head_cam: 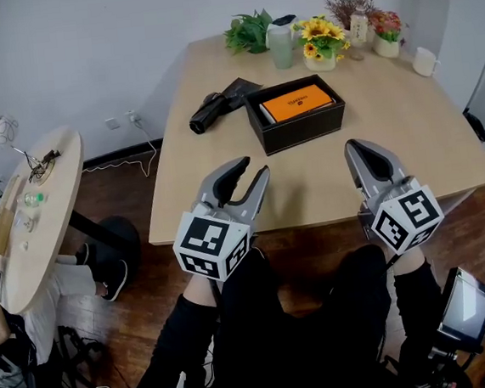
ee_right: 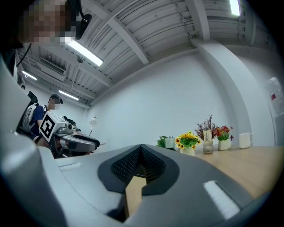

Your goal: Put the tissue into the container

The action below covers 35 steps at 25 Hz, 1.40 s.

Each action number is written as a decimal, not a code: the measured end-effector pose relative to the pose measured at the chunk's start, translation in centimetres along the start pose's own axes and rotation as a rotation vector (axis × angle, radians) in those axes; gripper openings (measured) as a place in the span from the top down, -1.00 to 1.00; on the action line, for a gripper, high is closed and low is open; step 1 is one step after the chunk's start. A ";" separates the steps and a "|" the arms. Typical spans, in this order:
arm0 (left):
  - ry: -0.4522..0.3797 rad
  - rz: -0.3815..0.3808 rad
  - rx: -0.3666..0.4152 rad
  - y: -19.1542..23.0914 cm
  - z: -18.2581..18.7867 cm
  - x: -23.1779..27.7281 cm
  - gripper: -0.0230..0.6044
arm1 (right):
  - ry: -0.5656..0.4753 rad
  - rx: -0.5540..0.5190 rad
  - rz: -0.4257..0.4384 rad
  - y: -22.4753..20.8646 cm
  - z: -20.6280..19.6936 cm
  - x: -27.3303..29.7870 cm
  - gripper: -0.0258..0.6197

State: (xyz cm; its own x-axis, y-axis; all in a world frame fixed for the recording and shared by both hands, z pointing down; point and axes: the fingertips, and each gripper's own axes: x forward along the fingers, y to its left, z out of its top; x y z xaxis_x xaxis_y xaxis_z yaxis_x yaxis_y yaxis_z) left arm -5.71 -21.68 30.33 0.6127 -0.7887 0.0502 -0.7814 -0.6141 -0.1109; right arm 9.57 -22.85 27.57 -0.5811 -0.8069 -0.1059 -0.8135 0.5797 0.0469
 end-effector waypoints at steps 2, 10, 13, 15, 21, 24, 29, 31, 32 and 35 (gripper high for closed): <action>0.000 -0.001 -0.001 0.0 0.0 0.0 0.55 | 0.001 -0.005 -0.001 0.1 0.0 0.0 0.92; 0.002 -0.003 -0.005 -0.1 -0.1 0.0 0.55 | 0.004 -0.005 -0.004 0.3 -0.2 0.0 0.92; 0.002 -0.005 -0.006 -0.2 0.0 0.0 0.55 | 0.007 -0.010 -0.004 0.4 -0.2 0.0 0.92; 0.003 -0.006 -0.007 -0.3 -0.1 0.0 0.55 | 0.008 -0.012 -0.004 0.4 -0.3 0.1 0.92; 0.006 -0.006 -0.010 -0.2 -0.2 0.0 0.55 | 0.006 -0.010 -0.004 0.4 -0.3 0.0 0.92; 0.010 -0.006 -0.012 -0.2 -0.3 0.0 0.55 | 0.008 -0.010 -0.005 0.4 -0.3 0.0 0.92; 0.010 -0.006 -0.013 -0.2 -0.4 -0.1 0.55 | 0.009 -0.010 -0.004 0.4 -0.3 0.0 0.92; 0.011 -0.006 -0.014 -0.2 -0.4 -0.1 0.55 | 0.009 -0.009 -0.004 0.3 -0.4 0.0 0.92; 0.010 -0.006 -0.014 -0.2 -0.4 -0.1 0.55 | 0.009 -0.008 -0.004 0.3 -0.5 0.0 0.92; 0.013 -0.005 -0.016 -0.1 -0.4 -0.1 0.55 | 0.011 -0.007 -0.002 0.4 -0.5 0.1 0.92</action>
State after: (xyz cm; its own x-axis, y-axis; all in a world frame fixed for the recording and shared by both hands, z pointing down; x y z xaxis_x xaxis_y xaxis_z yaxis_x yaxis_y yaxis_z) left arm -5.69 -21.54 30.78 0.6151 -0.7860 0.0632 -0.7803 -0.6182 -0.0948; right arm 9.21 -22.73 28.13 -0.5799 -0.8092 -0.0949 -0.8146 0.5774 0.0541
